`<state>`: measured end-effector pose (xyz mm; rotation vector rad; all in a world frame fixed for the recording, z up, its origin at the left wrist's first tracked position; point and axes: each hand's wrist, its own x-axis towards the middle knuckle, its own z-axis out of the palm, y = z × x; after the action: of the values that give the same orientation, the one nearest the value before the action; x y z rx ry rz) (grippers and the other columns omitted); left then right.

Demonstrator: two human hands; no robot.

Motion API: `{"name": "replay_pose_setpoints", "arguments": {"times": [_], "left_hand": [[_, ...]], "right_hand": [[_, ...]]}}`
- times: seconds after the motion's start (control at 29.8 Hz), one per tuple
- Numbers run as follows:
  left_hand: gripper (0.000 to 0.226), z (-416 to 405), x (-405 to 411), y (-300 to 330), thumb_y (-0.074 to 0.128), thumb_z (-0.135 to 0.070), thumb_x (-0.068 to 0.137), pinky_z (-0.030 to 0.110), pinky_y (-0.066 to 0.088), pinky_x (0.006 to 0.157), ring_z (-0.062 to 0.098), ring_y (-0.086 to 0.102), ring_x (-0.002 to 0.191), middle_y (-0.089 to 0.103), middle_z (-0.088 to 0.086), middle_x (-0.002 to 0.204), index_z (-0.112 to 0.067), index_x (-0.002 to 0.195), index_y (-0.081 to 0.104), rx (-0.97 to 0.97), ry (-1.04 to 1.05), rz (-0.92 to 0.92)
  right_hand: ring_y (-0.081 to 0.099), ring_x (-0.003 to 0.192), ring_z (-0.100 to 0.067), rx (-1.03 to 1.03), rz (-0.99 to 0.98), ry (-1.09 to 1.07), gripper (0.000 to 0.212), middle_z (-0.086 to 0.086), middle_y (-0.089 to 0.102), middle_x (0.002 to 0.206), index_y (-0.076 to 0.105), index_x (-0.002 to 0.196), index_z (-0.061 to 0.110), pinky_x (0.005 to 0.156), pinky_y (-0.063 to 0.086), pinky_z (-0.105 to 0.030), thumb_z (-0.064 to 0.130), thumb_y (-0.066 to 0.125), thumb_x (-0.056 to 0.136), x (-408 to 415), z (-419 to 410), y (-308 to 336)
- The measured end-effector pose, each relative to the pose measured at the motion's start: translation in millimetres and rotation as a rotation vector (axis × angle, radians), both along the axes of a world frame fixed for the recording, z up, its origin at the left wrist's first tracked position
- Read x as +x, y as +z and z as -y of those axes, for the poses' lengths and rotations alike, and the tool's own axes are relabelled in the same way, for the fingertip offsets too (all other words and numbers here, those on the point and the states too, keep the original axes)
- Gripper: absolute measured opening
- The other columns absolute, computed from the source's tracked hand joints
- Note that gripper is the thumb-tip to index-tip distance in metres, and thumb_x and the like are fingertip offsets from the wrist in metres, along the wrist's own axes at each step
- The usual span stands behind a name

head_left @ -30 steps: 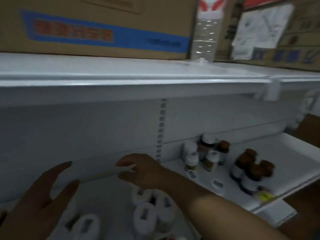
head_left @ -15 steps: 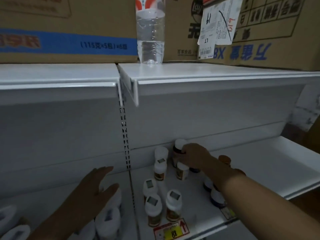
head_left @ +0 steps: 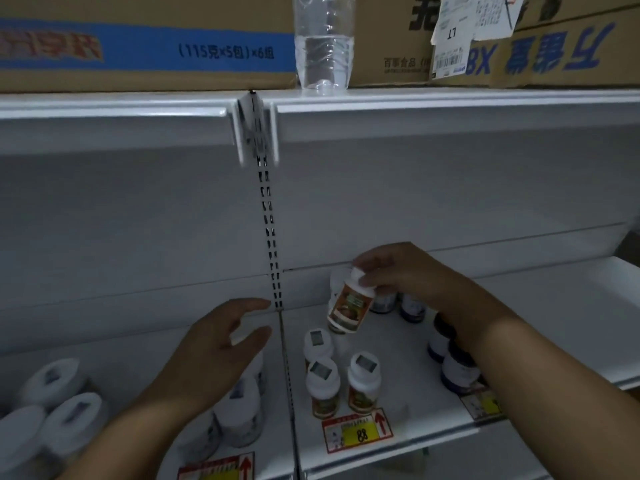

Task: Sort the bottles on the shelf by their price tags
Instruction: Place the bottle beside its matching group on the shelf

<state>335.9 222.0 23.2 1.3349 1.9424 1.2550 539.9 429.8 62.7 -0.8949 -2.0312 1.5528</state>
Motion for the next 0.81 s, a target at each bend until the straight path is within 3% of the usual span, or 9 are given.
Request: {"name": "replay_pose_setpoints", "arguments": {"times": [0.13, 0.3, 0.47, 0.6, 0.7, 0.81], "left_hand": [[0.033, -2, -4, 1, 0.056, -0.057, 0.069, 0.029, 0.042, 0.097, 0.003, 0.046, 0.119, 0.049, -0.037, 0.119, -0.057, 0.101, 0.059, 0.014, -0.023, 0.000], [0.025, -7, -3, -5, 0.061, -0.034, 0.085, 0.027, 0.039, 0.097, 0.007, 0.047, 0.121, 0.052, -0.033, 0.119, -0.047, 0.106, 0.060, 0.022, -0.048, 0.017], [0.027, -18, 4, -8, 0.060, -0.024, 0.087, 0.025, 0.035, 0.101, 0.014, 0.047, 0.125, 0.056, -0.013, 0.128, -0.033, 0.113, 0.061, 0.027, -0.059, 0.001], [0.030, -27, 11, -11, 0.060, -0.026, 0.088, 0.025, 0.035, 0.101, 0.015, 0.046, 0.126, 0.054, -0.009, 0.133, -0.031, 0.117, 0.059, 0.010, -0.086, -0.022], [0.027, -30, 12, -13, 0.060, -0.031, 0.087, 0.029, 0.038, 0.102, 0.014, 0.047, 0.125, 0.055, -0.012, 0.131, -0.037, 0.114, 0.060, -0.010, -0.082, -0.025], [0.026, -31, 12, -14, 0.060, -0.032, 0.086, 0.033, 0.039, 0.105, 0.015, 0.048, 0.124, 0.056, -0.011, 0.129, -0.038, 0.111, 0.060, -0.023, -0.073, -0.035]], "right_hand": [[0.063, 0.089, -0.007, 0.140, 0.134, 0.032, 0.037, -0.001, 0.067, 0.101, 0.067, 0.104, 0.016, 0.074, 0.049, -0.016, -0.002, 0.073, 0.072, 0, 6, -12], [0.058, 0.070, 0.020, 0.138, 0.187, 0.061, 0.040, 0.018, 0.063, 0.089, 0.066, 0.109, 0.017, 0.059, 0.043, 0.001, 0.001, 0.073, 0.073, -1, 6, -25], [0.054, 0.079, 0.009, 0.318, 0.368, 0.149, 0.043, 0.017, 0.061, 0.095, 0.065, 0.115, 0.017, 0.060, 0.038, 0.005, 0.006, 0.073, 0.074, -10, 8, -36], [0.050, 0.101, -0.002, 0.468, 0.524, 0.248, 0.045, 0.002, 0.060, 0.125, 0.061, 0.121, 0.017, 0.073, 0.037, -0.006, 0.014, 0.071, 0.077, -14, 12, -58], [0.050, 0.112, -0.006, 0.447, 0.523, 0.259, 0.043, 0.003, 0.056, 0.133, 0.059, 0.123, 0.020, 0.087, 0.037, -0.015, 0.020, 0.067, 0.081, -11, 14, -70], [0.051, 0.109, -0.002, 0.411, 0.471, 0.266, 0.037, 0.002, 0.057, 0.131, 0.061, 0.121, 0.018, 0.082, 0.036, -0.007, 0.025, 0.063, 0.085, -12, 12, -74]]}}
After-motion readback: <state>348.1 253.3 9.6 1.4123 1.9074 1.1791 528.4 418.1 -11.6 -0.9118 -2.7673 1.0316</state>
